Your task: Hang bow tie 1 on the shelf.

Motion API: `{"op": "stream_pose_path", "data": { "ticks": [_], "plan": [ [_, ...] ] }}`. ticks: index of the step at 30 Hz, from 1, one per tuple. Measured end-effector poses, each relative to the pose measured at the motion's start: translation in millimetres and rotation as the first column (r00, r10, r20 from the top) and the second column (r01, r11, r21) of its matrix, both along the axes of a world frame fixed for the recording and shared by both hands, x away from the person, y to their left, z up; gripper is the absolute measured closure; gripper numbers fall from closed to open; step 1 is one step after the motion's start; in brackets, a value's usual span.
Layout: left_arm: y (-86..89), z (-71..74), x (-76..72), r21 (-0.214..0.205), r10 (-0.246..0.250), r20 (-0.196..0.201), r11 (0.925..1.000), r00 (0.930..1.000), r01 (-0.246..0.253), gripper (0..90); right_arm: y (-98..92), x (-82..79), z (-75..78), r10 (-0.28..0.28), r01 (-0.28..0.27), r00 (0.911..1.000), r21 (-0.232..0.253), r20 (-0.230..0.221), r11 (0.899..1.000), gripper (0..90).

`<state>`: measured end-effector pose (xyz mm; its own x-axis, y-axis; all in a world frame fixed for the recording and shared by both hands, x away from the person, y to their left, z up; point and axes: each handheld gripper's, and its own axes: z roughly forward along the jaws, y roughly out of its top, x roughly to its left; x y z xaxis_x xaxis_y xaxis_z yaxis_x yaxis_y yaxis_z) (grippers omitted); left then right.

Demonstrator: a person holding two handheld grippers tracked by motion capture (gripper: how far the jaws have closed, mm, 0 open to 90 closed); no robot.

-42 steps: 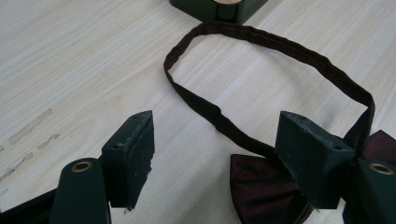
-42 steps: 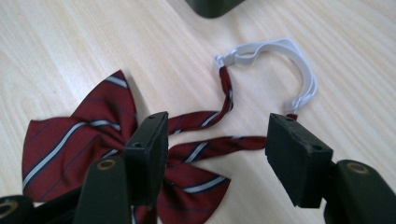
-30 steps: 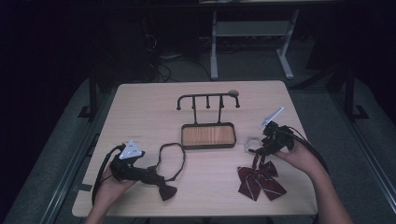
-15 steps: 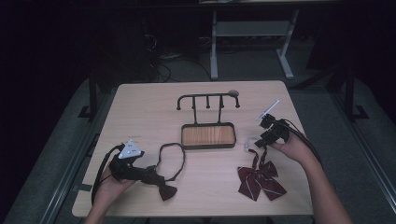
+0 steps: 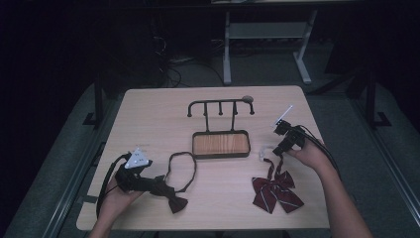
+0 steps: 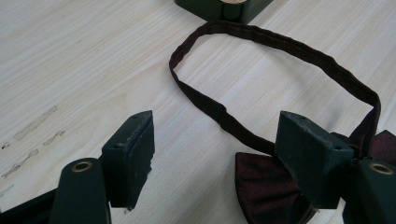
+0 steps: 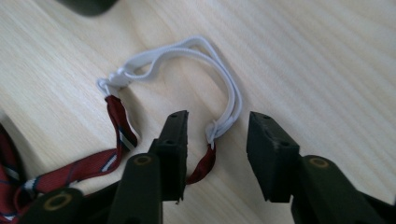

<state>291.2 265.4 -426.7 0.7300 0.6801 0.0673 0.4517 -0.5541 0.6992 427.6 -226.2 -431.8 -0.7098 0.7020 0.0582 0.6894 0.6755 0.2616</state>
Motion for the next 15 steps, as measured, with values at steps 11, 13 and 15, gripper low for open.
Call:
{"op": "stream_pose_path", "data": {
  "ticks": [11,13,15],
  "plan": [
    [0.2,0.5,-0.1,0.001,0.001,0.005,1.0,1.0,-0.001,28.8,4.1,-0.7,-7.4,0.011,-0.012,0.9999,-0.032,-0.008,0.999,71.7],
    [0.2,0.6,-0.1,0.002,0.001,0.006,1.0,1.0,-0.001,28.8,5.6,-1.6,-8.3,0.008,-0.008,1.0,-0.041,-0.005,0.999,76.6],
    [0.2,0.5,-0.2,0.005,0.003,0.005,1.0,1.0,-0.003,28.8,6.0,-1.5,-9.1,0.01,-0.011,0.9999,-0.042,-0.008,0.999,77.9]
  ]
}}
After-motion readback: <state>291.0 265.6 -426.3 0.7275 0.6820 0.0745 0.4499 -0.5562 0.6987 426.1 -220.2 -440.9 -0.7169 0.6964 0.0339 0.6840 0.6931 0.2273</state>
